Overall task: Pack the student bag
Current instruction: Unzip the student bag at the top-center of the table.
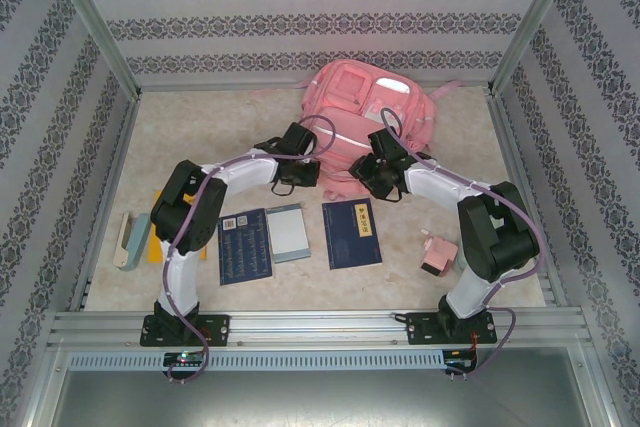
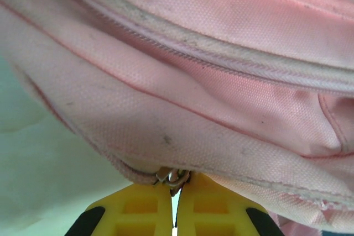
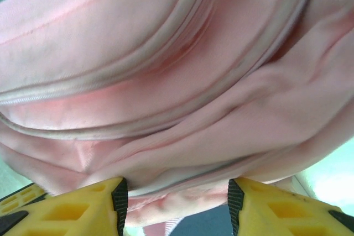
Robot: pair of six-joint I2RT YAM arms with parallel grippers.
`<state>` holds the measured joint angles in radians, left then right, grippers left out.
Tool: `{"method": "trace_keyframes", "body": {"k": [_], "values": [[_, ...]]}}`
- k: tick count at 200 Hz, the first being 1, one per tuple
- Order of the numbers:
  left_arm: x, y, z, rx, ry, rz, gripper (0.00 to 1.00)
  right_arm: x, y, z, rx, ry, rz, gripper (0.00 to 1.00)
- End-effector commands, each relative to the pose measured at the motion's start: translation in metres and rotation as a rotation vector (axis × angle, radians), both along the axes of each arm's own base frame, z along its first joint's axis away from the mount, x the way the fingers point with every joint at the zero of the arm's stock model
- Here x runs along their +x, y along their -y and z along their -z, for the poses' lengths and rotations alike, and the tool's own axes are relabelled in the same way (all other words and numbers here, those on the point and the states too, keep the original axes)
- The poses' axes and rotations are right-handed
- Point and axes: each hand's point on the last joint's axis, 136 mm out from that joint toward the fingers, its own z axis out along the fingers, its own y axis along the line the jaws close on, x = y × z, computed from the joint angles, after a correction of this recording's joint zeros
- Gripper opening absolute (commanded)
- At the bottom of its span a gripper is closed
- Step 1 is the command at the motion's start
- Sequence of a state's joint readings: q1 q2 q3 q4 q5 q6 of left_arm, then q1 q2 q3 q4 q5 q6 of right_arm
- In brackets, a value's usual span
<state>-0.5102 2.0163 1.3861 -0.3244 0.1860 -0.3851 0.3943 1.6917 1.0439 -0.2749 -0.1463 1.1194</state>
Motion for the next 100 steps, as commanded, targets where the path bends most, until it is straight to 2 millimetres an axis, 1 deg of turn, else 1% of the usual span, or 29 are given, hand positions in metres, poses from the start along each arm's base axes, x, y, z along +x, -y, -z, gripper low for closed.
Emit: {"method": "trace_keyframes", "body": {"k": [1, 23, 52, 65, 84, 100], "values": [[0.011, -0.036, -0.009, 0.034, 0.023, -0.080, 0.00, 0.002, 0.009, 0.001, -0.024, 0.015, 0.015, 0.53], [0.011, -0.035, -0.015, 0.010, 0.033, -0.068, 0.00, 0.002, 0.009, 0.000, -0.023, 0.016, 0.014, 0.53], [0.005, -0.023, -0.028, -0.070, 0.045, -0.028, 0.00, 0.001, 0.009, -0.001, -0.023, 0.019, 0.010, 0.54], [0.002, -0.020, -0.029, -0.087, 0.045, -0.013, 0.00, 0.001, 0.008, -0.001, -0.023, 0.018, 0.006, 0.54], [-0.001, -0.014, -0.027, -0.107, 0.026, 0.015, 0.00, 0.002, 0.003, -0.003, -0.012, 0.024, -0.007, 0.56], [-0.007, -0.001, -0.030, -0.130, 0.020, 0.059, 0.00, 0.004, -0.006, -0.009, 0.007, 0.043, -0.029, 0.60]]}}
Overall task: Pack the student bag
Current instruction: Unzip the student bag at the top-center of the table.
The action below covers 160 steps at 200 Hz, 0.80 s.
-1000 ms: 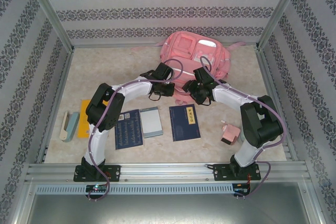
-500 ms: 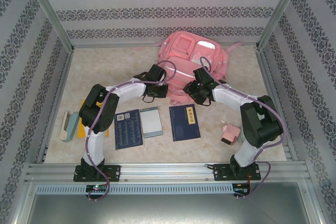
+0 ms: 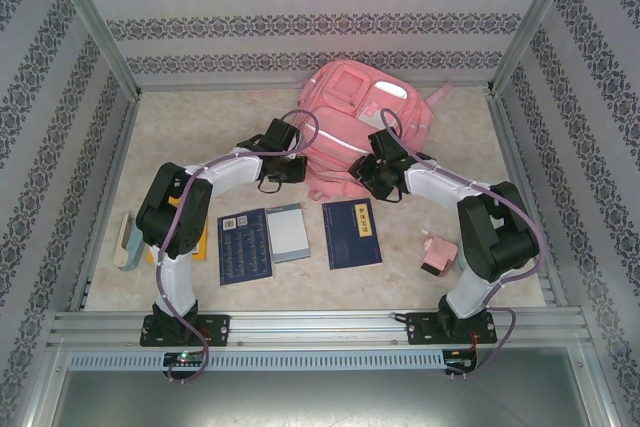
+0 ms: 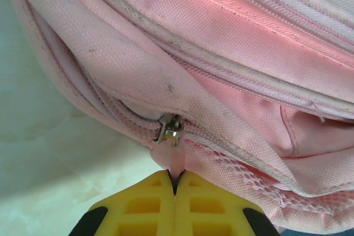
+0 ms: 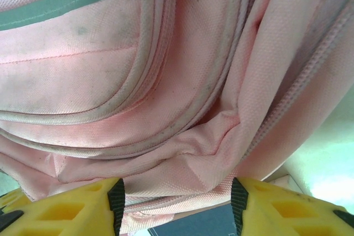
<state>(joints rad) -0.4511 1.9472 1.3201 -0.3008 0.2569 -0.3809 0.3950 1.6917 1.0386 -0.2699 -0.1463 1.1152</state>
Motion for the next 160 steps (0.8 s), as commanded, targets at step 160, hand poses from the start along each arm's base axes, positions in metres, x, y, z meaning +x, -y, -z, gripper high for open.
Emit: {"method": "trace_keyframes", "body": {"k": [160], "values": [[-0.068, 0.140, -0.033, -0.140, -0.029, 0.370, 0.00, -0.025, 0.041, -0.016, -0.043, 0.061, 0.064, 0.66]]}}
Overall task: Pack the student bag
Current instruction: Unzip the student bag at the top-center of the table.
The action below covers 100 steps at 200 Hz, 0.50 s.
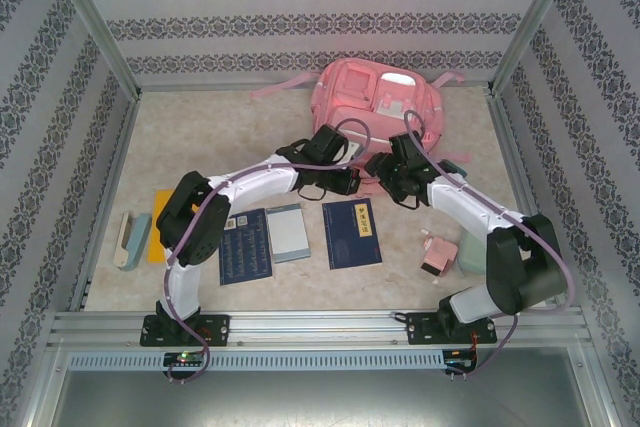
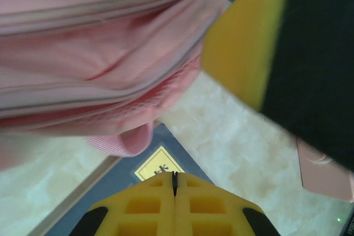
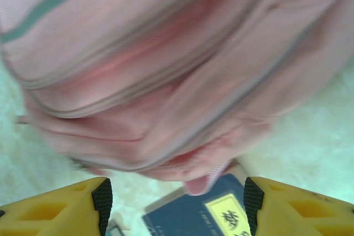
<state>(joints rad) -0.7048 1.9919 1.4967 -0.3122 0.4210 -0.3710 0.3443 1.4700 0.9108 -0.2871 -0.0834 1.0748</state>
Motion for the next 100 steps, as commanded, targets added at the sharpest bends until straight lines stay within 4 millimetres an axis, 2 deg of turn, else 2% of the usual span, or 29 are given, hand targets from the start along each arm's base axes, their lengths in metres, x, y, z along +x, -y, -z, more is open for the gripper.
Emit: {"method": "trace_keyframes", "body": {"k": [1, 18, 41, 72, 86, 100], "values": [[-0.008, -0.004, 0.018, 0.047, -0.053, 0.017, 0.00, -0.005, 0.000, 0.017, -0.002, -0.043, 0.010, 0.66], [-0.008, -0.010, 0.023, 0.075, -0.055, 0.003, 0.00, -0.004, -0.003, 0.020, -0.003, -0.056, -0.001, 0.66], [-0.002, -0.023, 0.016, 0.112, -0.022, -0.038, 0.00, -0.001, -0.006, 0.020, -0.016, -0.051, -0.018, 0.66], [0.013, -0.049, -0.002, 0.178, 0.073, -0.126, 0.20, 0.001, -0.009, 0.018, -0.021, -0.047, -0.032, 0.66], [0.021, -0.066, -0.005, 0.239, 0.131, -0.177, 0.35, 0.001, -0.011, 0.017, -0.023, -0.047, -0.039, 0.66], [0.028, -0.082, -0.006, 0.311, 0.183, -0.217, 0.36, 0.001, -0.013, 0.016, -0.024, -0.044, -0.047, 0.66]]}}
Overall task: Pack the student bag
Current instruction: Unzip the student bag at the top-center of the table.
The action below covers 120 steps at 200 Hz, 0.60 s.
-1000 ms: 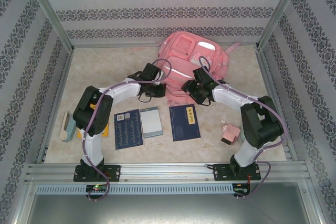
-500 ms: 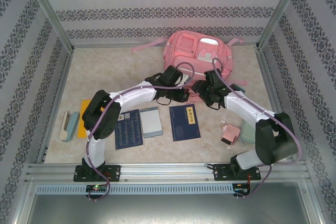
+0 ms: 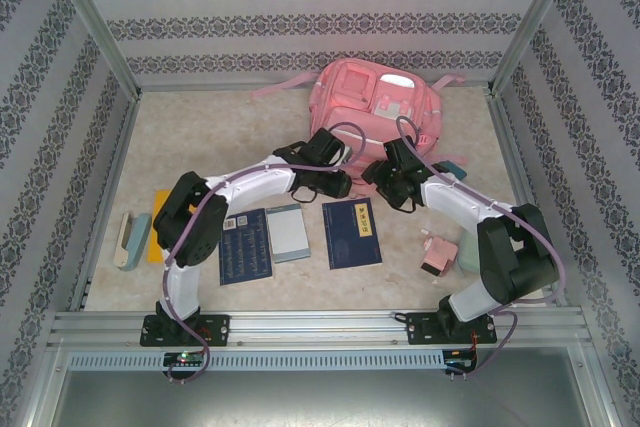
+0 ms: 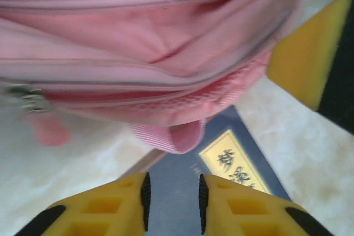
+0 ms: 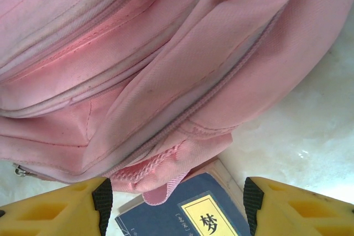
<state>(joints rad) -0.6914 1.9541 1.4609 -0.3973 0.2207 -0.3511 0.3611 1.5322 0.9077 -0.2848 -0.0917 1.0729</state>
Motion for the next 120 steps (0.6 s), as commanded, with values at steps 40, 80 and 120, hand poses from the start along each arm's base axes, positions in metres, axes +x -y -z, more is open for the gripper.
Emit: {"method": "trace_keyframes", "body": {"k": [40, 80, 120], "values": [[0.026, -0.058, -0.011, 0.233, 0.179, -0.141, 0.36, 0.005, -0.009, -0.006, -0.006, 0.016, -0.034, 0.66], [0.028, -0.051, 0.000, 0.213, 0.173, -0.141, 0.37, 0.006, -0.010, -0.006, -0.009, 0.011, -0.038, 0.66], [0.031, -0.038, 0.010, 0.211, 0.165, -0.121, 0.37, 0.007, -0.010, -0.006, -0.014, 0.007, -0.043, 0.66]]}}
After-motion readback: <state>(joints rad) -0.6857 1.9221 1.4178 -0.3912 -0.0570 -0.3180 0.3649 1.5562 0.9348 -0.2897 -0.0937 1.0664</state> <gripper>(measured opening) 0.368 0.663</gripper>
